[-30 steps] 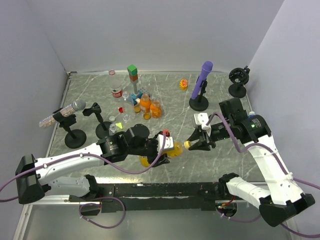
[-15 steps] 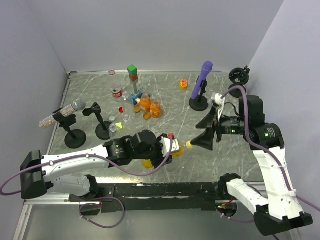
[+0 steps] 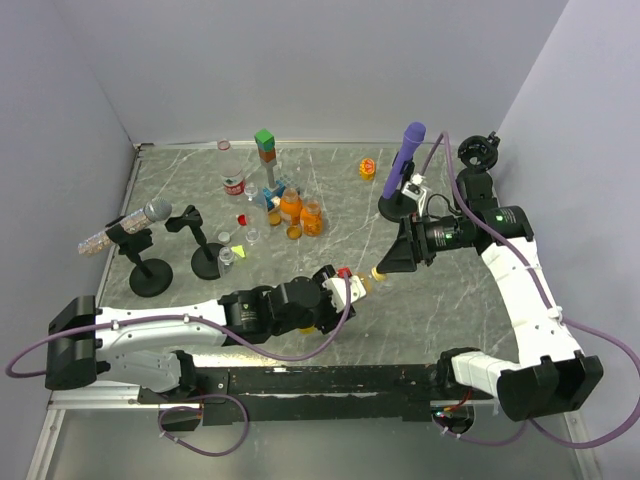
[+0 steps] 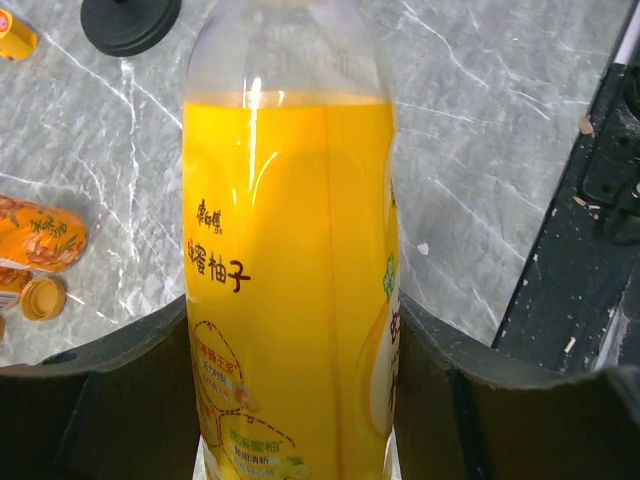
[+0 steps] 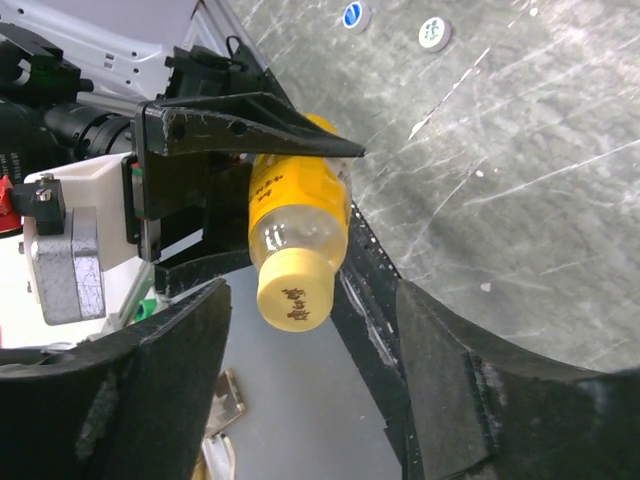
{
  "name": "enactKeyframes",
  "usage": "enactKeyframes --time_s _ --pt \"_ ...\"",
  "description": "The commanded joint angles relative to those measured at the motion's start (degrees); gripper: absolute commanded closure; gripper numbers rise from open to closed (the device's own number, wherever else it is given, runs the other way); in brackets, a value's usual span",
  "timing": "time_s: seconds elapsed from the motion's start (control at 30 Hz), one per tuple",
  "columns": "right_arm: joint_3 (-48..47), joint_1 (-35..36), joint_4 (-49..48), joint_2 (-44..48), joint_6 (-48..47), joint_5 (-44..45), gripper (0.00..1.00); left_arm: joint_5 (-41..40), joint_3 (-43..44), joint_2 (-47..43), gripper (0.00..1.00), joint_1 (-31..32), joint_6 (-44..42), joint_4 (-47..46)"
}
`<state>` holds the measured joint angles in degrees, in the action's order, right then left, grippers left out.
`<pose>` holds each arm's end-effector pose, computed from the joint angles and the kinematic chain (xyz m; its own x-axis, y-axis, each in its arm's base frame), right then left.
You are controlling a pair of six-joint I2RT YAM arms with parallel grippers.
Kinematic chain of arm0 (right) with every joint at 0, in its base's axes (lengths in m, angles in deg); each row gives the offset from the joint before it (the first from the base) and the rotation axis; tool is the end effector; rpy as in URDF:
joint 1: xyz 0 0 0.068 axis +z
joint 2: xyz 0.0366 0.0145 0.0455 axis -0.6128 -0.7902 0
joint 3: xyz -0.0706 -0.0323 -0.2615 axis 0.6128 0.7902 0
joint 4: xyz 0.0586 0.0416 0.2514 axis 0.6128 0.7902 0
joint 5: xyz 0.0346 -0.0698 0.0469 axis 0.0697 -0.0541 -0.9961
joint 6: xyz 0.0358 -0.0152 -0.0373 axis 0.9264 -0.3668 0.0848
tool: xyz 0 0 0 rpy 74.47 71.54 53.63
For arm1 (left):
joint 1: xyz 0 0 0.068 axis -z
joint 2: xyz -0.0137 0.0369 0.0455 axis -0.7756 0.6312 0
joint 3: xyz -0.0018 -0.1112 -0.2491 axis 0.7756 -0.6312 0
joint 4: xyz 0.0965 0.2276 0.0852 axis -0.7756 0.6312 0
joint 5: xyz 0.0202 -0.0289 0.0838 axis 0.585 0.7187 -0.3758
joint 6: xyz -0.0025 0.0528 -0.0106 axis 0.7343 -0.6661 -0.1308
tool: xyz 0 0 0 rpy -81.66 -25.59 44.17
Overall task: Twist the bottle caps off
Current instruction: Unscrew the bottle cap from the plastic bottle.
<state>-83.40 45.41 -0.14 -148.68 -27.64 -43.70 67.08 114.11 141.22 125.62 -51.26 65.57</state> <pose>0.1920 0.0567 0.3623 -0.7777 -0.1780 -0.6029 -0.6142 0.4195 0.6684 0.0827 -0.2684 0.2846 -0.0619 0.4296 -0.9009 0.8766 0.4550 0.1567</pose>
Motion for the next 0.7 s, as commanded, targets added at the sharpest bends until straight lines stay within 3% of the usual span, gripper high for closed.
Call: enactKeyframes --time_s 0.0,0.3,0.5,0.67 --pt "-0.6 0.5 2.0 0.1 0.0 -1.7 0.28 -2.9 0.8 -0.2 0.95 0.6 1.2 -7.6" --pt "-0.8 2.8 2.3 -0.6 -0.8 -0.5 0.36 -3.0 1.1 0.6 0.95 0.9 2.3 -7.9" --pt "-1.2 3.2 2.7 -1.0 -1.6 -0.5 0.53 -3.1 1.4 0.8 0.94 1.1 2.5 -7.6" --pt "-1.6 3.6 3.2 -1.1 -2.8 -0.2 0.76 -3.1 1.5 0.6 0.94 1.1 2.5 -7.3"
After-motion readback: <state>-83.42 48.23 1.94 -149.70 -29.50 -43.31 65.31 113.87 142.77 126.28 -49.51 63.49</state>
